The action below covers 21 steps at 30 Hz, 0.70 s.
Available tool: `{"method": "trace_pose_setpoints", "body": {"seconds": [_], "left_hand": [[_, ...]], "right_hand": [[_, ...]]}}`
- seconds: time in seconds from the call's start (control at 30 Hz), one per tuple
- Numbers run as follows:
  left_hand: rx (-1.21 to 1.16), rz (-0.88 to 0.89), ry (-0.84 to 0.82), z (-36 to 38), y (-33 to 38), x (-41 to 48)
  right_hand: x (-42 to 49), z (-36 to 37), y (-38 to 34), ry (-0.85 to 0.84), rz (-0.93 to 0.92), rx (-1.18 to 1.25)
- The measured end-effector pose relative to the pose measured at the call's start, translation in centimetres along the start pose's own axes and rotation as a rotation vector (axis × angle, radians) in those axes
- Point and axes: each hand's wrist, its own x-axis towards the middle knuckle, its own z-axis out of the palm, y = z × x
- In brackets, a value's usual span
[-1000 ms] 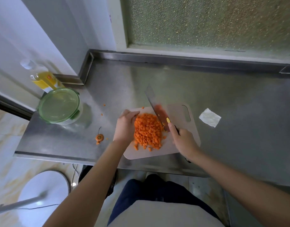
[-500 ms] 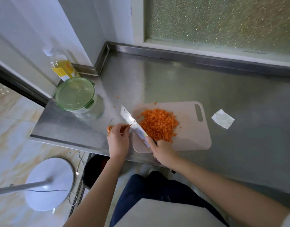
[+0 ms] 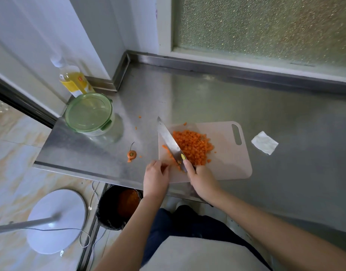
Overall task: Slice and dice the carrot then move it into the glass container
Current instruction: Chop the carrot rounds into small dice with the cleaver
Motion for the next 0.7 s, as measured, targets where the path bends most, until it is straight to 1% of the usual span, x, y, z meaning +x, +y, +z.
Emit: {"method": "trace_pose_setpoints", "body": {"seconds": [0.2,0.33,0.53,0.7], "left_hand": [[0.028,0.000,0.006,-0.2,0.2,0.1],[0.014,0.017,0.006,-0.4,0.2,0.1],[0.006,-0.016,-0.001,-0.3,0.4,0.1],[0.036,-0.001,-0.010,-0.1,0.0,0.1]], "right_hand": [[-0.3,0.6,-0.2,-0.047,-0.045,-0.060],[0.0,1.1,-0.1,-0.076,-0.020,-0.132],[0.2,1.8,-0.5,-0.056,-0.017,-0.241],[0.9,1.5,-1.5,-0.101,0.008,-0.229]]}}
